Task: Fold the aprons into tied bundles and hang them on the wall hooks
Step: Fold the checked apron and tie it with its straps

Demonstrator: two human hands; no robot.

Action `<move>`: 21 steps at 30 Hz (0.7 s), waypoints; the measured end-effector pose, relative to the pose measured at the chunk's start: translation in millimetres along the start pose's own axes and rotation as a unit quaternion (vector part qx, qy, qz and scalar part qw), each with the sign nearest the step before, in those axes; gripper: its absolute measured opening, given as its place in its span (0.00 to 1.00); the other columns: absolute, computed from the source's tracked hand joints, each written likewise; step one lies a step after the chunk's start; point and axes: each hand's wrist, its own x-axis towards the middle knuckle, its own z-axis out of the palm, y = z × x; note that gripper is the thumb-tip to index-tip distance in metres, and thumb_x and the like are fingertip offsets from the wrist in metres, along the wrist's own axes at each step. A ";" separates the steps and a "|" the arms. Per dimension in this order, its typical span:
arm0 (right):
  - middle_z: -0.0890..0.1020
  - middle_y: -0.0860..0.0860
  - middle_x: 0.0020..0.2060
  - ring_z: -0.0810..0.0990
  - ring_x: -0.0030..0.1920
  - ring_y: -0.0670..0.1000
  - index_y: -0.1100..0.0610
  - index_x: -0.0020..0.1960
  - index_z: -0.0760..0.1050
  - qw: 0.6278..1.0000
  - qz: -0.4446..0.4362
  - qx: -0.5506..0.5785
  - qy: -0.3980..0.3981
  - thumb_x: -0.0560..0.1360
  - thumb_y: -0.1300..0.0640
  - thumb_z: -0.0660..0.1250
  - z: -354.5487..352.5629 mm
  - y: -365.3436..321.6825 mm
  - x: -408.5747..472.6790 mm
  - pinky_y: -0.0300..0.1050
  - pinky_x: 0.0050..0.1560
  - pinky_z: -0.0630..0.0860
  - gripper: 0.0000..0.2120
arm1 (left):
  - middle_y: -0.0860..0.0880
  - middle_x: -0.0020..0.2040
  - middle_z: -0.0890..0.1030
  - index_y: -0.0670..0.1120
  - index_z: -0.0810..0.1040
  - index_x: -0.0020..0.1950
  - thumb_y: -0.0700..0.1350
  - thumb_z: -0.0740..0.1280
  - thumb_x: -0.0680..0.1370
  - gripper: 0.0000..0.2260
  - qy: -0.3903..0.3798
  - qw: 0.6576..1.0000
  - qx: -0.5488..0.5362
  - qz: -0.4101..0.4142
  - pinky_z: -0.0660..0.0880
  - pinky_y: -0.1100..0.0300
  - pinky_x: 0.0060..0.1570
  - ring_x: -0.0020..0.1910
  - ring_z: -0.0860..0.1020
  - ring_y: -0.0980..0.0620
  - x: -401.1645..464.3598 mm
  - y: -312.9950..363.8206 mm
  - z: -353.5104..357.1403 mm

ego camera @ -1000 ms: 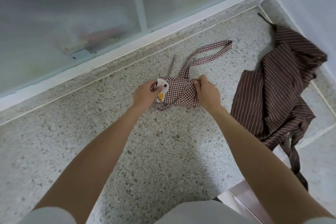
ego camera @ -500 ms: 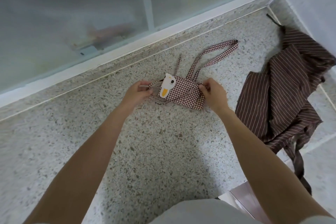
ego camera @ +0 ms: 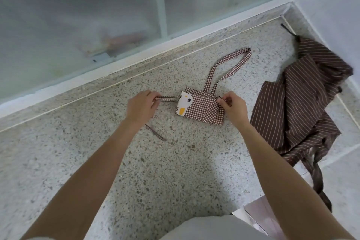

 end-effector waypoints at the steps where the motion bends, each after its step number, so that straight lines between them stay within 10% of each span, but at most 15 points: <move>1: 0.77 0.48 0.39 0.74 0.39 0.48 0.55 0.46 0.72 1.000 -0.004 -0.016 -0.002 0.75 0.54 0.67 0.4 0.8 0.9 0.35 0.35 0.66 0.06 | 0.49 0.52 0.80 0.48 0.77 0.59 0.46 0.62 0.79 0.10 0.000 1.000 0.019 0.016 0.71 0.53 0.49 0.51 0.78 0.46 0.9 -1.8 3.9; 5: 0.77 0.50 0.43 0.75 0.42 0.50 0.56 0.49 0.72 0.996 -0.016 -0.089 -0.001 0.77 0.52 0.64 2.4 4.2 3.0 0.44 0.40 0.72 0.08 | 0.46 0.64 0.73 0.46 0.73 0.65 0.39 0.65 0.75 0.18 0.004 0.999 -0.008 0.032 0.62 0.48 0.66 0.65 0.69 0.44 0.3 3.2 13.3; 11: 0.77 0.50 0.42 0.75 0.40 0.50 0.58 0.53 0.71 0.993 -0.015 -0.113 0.007 0.79 0.52 0.61 2.8 4.0 1.7 0.45 0.41 0.72 0.09 | 0.47 0.58 0.75 0.45 0.73 0.60 0.46 0.65 0.77 0.13 -0.012 0.991 -0.118 0.055 0.74 0.55 0.48 0.54 0.75 0.50 5.8 44.9 21.0; 16: 0.76 0.50 0.37 0.74 0.36 0.51 0.59 0.52 0.69 0.993 -0.006 -0.114 0.008 0.80 0.54 0.59 1.5 5.1 -0.7 0.42 0.33 0.66 0.08 | 0.46 0.62 0.73 0.44 0.68 0.67 0.47 0.61 0.79 0.17 -0.073 0.975 -0.193 -0.087 0.71 0.58 0.51 0.57 0.73 0.49 12.6 59.2 43.9; 21: 0.76 0.49 0.38 0.74 0.37 0.50 0.59 0.51 0.70 0.993 -0.006 -0.117 0.005 0.79 0.55 0.61 -1.6 12.4 -3.8 0.41 0.34 0.67 0.07 | 0.45 0.63 0.74 0.42 0.74 0.63 0.40 0.61 0.79 0.13 -0.066 0.994 -0.078 0.029 0.71 0.52 0.55 0.61 0.70 0.45 17.9 42.5 50.4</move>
